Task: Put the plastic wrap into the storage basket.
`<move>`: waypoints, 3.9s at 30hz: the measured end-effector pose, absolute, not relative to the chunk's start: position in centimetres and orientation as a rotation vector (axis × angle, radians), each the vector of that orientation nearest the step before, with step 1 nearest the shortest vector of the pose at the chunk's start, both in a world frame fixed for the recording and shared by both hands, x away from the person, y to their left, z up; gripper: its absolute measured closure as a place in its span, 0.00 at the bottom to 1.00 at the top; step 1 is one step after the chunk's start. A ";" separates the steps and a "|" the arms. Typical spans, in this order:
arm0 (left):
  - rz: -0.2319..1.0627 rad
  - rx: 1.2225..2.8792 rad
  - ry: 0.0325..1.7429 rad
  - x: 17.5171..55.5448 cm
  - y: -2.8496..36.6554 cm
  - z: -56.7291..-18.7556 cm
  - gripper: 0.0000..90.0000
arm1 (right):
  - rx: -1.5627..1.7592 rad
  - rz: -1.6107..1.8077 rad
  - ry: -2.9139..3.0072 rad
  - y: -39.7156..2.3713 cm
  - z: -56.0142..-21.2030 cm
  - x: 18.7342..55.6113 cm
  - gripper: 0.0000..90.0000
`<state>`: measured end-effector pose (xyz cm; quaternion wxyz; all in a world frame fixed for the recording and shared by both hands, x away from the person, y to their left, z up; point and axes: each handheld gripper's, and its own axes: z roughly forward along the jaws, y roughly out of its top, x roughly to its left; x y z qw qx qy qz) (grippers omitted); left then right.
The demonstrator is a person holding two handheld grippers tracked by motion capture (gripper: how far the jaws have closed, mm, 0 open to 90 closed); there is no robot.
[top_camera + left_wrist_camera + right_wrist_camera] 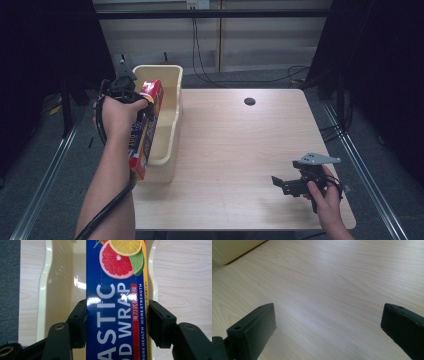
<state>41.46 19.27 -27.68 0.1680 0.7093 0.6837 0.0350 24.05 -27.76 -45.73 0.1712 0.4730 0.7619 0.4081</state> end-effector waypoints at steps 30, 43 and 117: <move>0.081 2.026 1.999 42.8 19.6 -30.2 0.45 | 1.345 1.154 2.177 -27.8 -46.0 24.1 0.00; 0.067 2.040 2.019 43.3 19.4 -30.8 0.45 | 1.349 1.144 2.193 -27.8 -46.1 24.2 0.00; 0.075 2.049 1.828 42.8 15.9 -26.8 0.34 | 1.348 1.142 2.186 -27.7 -45.9 24.1 0.00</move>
